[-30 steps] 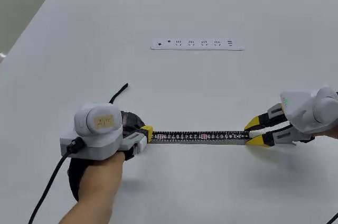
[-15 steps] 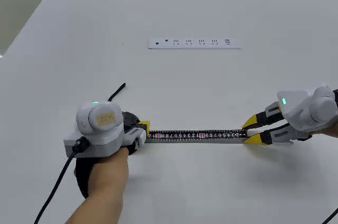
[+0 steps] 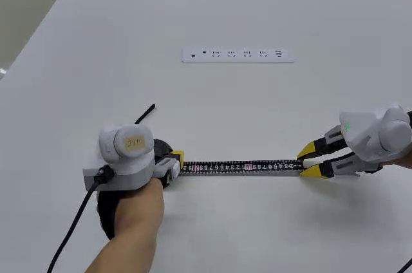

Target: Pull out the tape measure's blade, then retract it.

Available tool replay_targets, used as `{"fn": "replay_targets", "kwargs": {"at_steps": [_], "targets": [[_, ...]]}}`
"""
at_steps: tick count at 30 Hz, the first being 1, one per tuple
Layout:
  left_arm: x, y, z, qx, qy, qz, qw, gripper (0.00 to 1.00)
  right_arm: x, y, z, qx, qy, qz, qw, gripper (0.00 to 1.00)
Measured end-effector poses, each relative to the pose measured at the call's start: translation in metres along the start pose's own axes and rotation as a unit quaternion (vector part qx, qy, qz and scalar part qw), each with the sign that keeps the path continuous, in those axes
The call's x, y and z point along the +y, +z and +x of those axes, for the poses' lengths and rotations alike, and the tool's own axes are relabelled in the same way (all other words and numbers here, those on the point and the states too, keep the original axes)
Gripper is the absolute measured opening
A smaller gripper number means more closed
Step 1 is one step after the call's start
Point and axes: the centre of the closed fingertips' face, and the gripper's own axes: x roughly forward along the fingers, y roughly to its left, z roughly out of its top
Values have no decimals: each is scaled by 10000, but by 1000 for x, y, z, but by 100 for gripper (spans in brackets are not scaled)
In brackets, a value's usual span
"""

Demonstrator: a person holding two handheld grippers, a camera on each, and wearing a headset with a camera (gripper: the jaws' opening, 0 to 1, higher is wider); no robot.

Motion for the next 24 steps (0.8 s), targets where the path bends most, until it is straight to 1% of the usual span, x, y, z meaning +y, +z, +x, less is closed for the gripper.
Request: {"fn": "replay_targets", "kwargs": {"at_steps": [5,11,24], "targets": [[0,-1,-1,48,5,91,9999,61,0,0,0,13,-4,-14,10000,15],[0,-1,-1,19,1,225,9997,60,2,2,0,-2,7,-11,10000,15],[1,-1,1,-20,-31,209,9998,60,3,4,2,4,41,-34,10000,15]]}}
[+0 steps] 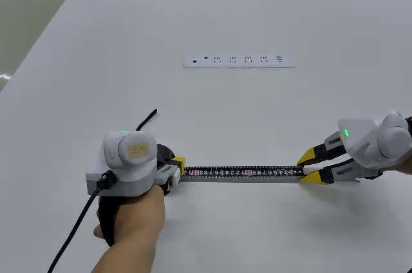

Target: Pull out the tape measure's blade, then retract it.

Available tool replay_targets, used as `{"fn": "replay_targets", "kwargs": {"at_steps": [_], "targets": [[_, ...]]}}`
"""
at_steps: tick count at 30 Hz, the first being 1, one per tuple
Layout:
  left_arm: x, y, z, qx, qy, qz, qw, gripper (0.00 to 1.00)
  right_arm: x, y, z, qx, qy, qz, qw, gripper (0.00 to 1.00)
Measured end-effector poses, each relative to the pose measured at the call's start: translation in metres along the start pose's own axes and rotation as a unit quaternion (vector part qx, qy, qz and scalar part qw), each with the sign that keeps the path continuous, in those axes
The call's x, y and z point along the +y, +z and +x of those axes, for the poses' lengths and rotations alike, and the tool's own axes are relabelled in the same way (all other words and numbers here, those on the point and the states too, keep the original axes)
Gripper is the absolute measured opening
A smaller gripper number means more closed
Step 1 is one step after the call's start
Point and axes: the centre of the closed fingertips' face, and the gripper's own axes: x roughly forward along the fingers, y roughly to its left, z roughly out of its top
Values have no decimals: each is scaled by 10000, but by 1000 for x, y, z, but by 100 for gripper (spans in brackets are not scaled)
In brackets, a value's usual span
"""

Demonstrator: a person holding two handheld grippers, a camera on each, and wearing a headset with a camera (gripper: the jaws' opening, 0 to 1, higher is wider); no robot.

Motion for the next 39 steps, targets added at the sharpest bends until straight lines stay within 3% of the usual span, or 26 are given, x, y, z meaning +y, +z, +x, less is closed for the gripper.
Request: {"fn": "replay_targets", "kwargs": {"at_steps": [39], "targets": [[2,-2,1,92,-30,-84,9999,60,-2,12,6,-65,-3,-80,9999,14]]}}
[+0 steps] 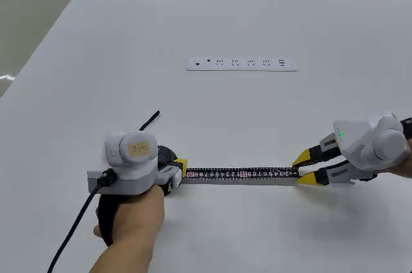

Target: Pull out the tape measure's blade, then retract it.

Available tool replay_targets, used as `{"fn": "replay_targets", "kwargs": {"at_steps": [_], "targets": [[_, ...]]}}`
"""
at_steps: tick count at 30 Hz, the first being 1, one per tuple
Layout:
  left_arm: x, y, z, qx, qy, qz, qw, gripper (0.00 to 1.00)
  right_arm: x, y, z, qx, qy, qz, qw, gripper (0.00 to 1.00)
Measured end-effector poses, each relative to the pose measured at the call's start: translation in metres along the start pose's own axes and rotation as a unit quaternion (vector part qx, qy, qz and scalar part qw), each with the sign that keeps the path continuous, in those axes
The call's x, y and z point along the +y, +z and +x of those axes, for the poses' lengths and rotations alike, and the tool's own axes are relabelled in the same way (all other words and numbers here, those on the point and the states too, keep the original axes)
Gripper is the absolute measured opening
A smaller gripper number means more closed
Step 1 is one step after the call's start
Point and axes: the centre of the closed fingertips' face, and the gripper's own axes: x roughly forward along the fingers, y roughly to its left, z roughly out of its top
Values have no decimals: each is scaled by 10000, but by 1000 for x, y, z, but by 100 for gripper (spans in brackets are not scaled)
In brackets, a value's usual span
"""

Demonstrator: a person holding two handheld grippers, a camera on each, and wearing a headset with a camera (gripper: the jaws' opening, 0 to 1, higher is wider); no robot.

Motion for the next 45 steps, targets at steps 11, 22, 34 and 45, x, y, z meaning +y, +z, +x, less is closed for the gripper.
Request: {"fn": "replay_targets", "kwargs": {"at_steps": [11,22,34,45], "targets": [[0,0,-2,9,8,-9,10000,60,0,4,0,-25,2,-17,10000,14],[0,0,-1,13,24,-10,10000,60,0,8,1,-39,10,-48,10000,14],[1,0,0,13,31,-20,10000,61,-2,14,3,-66,37,-92,9999,14],[0,0,-1,10,36,-19,10000,61,-3,18,6,-87,60,-108,9999,14]]}}
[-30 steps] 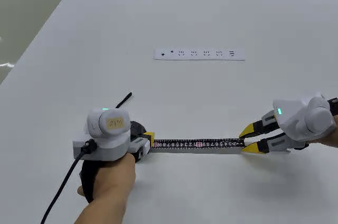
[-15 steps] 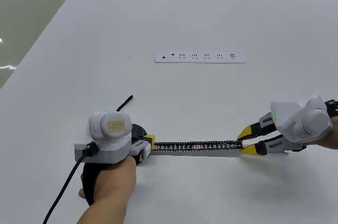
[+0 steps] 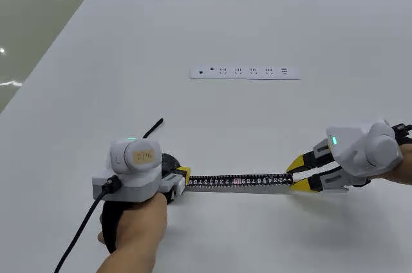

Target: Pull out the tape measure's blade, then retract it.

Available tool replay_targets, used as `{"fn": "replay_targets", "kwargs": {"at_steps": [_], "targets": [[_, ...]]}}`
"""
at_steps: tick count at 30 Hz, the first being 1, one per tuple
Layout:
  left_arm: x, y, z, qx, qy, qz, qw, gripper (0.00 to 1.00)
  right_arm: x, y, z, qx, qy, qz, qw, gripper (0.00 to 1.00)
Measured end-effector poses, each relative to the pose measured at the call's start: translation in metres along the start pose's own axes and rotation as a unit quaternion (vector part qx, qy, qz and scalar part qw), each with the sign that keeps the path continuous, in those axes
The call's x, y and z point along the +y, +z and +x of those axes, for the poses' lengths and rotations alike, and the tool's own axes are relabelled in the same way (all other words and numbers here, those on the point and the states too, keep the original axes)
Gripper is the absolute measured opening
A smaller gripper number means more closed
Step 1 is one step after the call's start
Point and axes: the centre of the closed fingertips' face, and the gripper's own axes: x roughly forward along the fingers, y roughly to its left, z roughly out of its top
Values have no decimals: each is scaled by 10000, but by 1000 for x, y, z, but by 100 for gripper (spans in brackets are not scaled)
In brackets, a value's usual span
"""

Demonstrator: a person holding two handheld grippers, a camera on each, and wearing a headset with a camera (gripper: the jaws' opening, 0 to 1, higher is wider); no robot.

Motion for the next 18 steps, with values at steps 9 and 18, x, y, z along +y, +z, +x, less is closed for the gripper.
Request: {"fn": "replay_targets", "kwargs": {"at_steps": [9,18], "targets": [[0,0,0,9,2,2,10000,61,0,3,0,-11,5,-17,10000,14],[1,0,2,8,-6,8,10000,61,-1,5,2,-27,3,-24,10000,14]]}}
